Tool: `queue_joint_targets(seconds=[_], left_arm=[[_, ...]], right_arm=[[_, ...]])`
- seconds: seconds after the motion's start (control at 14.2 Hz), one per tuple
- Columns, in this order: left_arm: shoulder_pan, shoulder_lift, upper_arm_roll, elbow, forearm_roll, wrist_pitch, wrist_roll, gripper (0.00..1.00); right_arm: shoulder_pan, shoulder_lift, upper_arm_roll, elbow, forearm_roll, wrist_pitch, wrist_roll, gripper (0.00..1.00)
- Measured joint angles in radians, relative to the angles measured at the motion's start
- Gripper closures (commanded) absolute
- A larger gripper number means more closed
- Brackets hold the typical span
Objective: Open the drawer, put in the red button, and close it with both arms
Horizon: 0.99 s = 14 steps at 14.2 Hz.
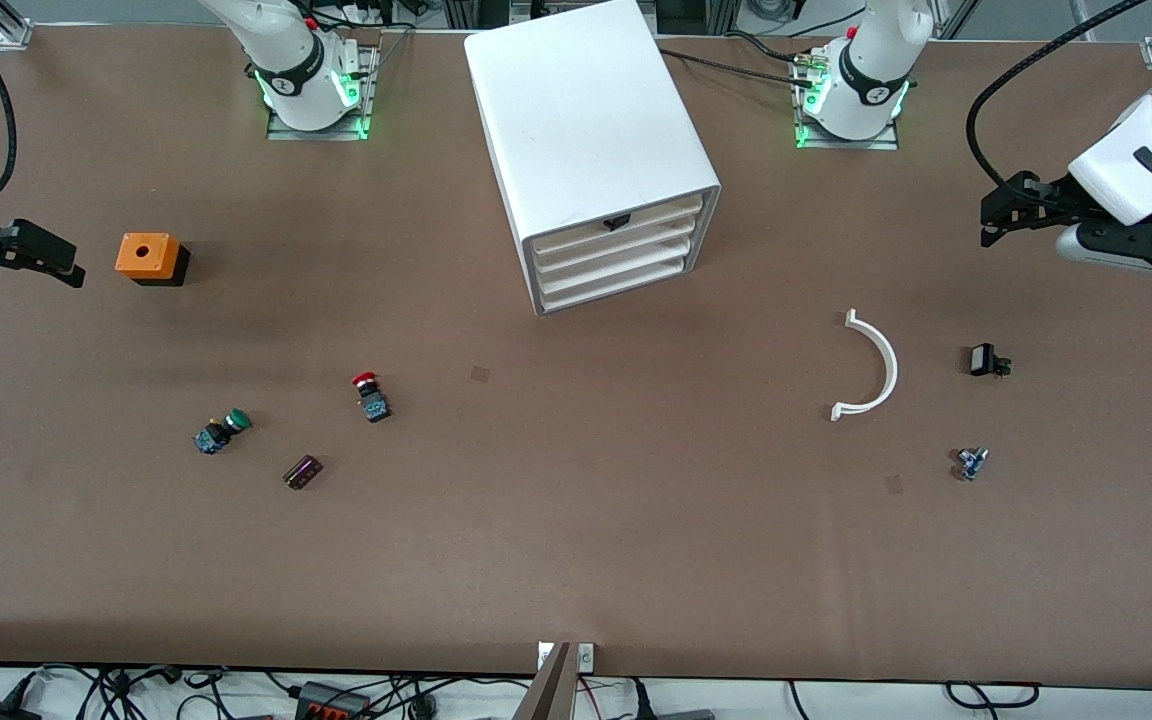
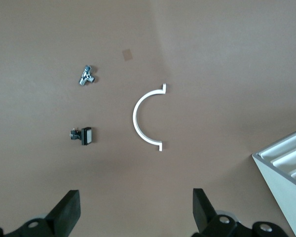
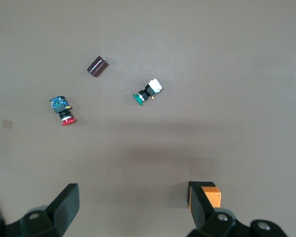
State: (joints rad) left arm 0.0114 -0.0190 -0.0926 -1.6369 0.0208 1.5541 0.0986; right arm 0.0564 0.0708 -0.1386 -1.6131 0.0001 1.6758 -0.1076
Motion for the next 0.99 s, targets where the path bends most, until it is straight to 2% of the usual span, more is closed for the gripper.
queue_joint_targets(seconds=[0.28,0.64,0.78,0.99], left_arm=[[0.0,0.0,0.0,0.0,0.0,-0.031,0.0,0.0],[-0.073,0.0,-0.01,0.002,-0.003,-0.193,0.001,0.0],[-0.116,0.006,-0.014,0.002,-0.054,-0.248,0.0,0.0],[-0.124,0.056,-0.013,-0.001,-0.192,-0.326,0.0,0.0]], right_arm=[[0.046,0.066,0.008,-0.007,0.002,0.005,-0.004,0.0],[0.14,0.205,0.011,-0.011,0.01,0.053,-0.004,0.0],[0.187,0.268,0.013,-0.012,0.011,0.101,-0.004,0.0],[0.255,0.354,0.014,-0.013,0.011,0.18,-0.004,0.0]])
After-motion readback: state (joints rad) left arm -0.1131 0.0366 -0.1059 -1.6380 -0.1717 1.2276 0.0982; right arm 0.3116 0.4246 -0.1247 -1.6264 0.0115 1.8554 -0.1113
